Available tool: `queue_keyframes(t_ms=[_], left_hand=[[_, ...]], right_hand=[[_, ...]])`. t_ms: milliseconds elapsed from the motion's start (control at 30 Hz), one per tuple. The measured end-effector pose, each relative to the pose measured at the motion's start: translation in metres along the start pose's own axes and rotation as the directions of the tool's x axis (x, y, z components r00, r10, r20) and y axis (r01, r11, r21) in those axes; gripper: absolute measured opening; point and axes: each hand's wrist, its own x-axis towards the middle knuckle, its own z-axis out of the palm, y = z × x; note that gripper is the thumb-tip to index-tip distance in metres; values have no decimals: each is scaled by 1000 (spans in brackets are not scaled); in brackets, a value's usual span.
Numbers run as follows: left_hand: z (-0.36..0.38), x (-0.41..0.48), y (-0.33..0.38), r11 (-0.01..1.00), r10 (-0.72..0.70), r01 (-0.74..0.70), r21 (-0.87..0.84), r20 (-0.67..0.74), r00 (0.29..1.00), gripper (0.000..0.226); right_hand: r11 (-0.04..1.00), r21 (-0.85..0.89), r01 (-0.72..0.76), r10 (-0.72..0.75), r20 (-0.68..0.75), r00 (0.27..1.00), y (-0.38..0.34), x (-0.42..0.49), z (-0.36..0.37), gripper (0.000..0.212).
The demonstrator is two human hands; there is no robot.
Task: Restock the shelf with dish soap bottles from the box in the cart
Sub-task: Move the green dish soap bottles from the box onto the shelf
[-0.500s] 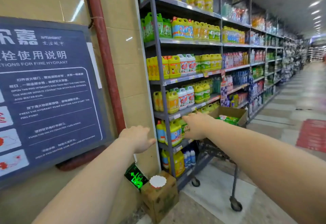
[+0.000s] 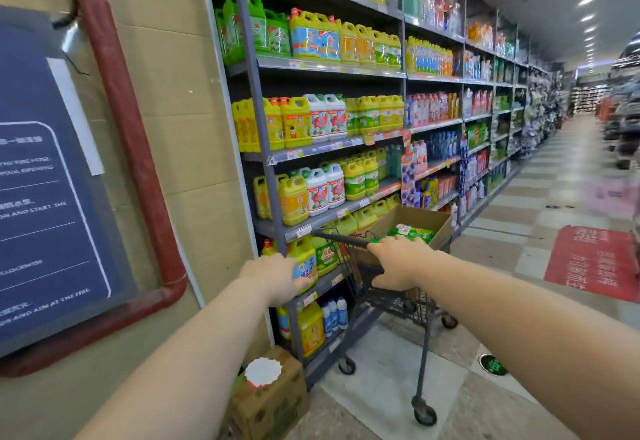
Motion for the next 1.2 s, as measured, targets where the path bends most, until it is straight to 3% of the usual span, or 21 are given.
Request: queue_keyframes(t_ms=[267, 367, 467, 833, 1200], left_hand=[[17, 81, 73, 993, 118, -117, -12, 44, 992, 59], [21, 113, 95, 985, 170, -168, -31, 53, 984, 50], [28, 153, 113, 977, 214, -213, -30, 32, 976, 59], [45, 333, 148, 938, 343, -341, -66, 9, 939, 58], [75, 457, 200, 913, 407, -400, -85, 92, 909, 57]], right_hand=[[998, 10, -69, 69, 46, 997, 84, 36, 34, 76], [995, 25, -96, 95, 47, 994, 107, 52, 45, 76], [993, 21, -120, 119, 48, 992, 128, 73, 59, 75], [968, 9, -252, 251, 46, 967, 203, 191, 73, 69], [940, 65, -334, 327, 103, 939, 289, 278, 99, 69]])
